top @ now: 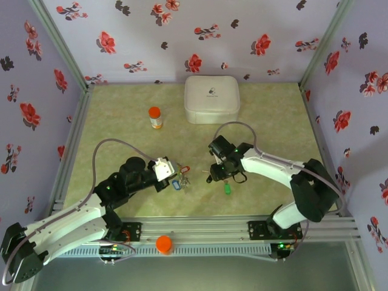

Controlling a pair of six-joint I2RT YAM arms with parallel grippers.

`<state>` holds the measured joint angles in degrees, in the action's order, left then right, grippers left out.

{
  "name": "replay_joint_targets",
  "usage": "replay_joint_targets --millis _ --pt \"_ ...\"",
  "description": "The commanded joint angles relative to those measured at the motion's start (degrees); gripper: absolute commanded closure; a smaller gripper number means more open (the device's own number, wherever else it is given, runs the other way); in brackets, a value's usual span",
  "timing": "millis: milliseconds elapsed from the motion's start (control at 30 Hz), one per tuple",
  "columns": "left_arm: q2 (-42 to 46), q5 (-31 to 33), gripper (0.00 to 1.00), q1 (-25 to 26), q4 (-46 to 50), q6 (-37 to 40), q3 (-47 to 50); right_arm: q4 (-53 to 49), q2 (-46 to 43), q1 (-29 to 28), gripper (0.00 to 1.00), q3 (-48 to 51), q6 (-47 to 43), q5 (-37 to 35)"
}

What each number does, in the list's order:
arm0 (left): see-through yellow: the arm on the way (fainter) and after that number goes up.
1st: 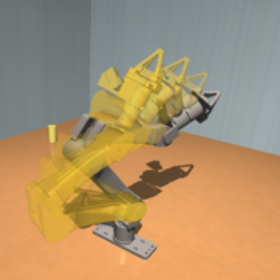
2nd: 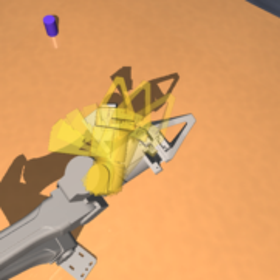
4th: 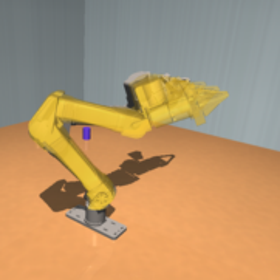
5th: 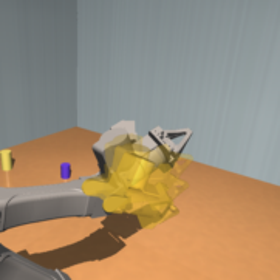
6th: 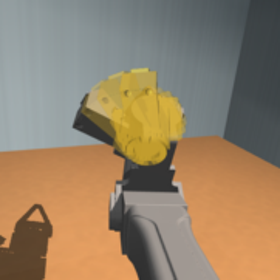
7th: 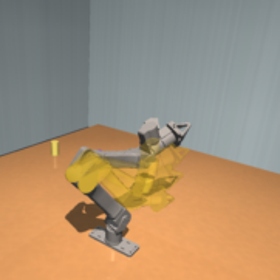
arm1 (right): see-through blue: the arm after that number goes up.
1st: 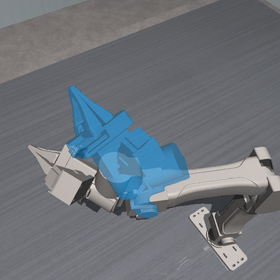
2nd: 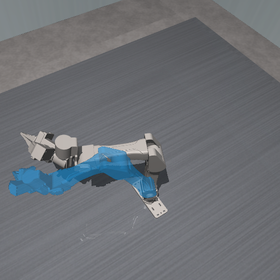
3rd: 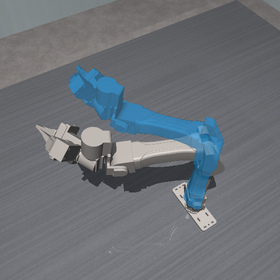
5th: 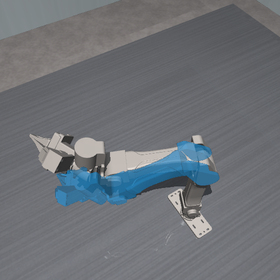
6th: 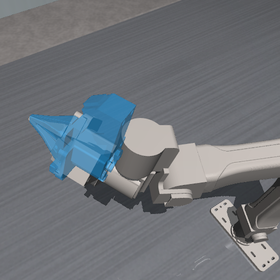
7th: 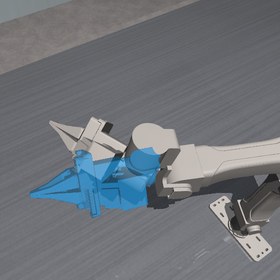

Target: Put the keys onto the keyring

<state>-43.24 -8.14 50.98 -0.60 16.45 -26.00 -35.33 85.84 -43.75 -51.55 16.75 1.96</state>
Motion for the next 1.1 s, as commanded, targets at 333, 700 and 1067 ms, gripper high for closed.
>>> replay_joint_targets --millis 333,700,1067 --pt "-0.25 -0.78 1.0 -0.36 -3.69 0.08 -0.68 1.77 0.85 0.24 0.64 0.48 2.2 -0.31" --pt "-0.28 -0.91 1.0 -0.39 -3.73 -0.54 -0.88 5.34 5.32 0.25 0.67 -1.25 -1.76 1.75" --pt "-0.66 -0.91 1.0 -0.36 -3.94 -0.27 -0.81 -5.01 -3.6 -1.09 0.67 2.94 8.66 -6.21"
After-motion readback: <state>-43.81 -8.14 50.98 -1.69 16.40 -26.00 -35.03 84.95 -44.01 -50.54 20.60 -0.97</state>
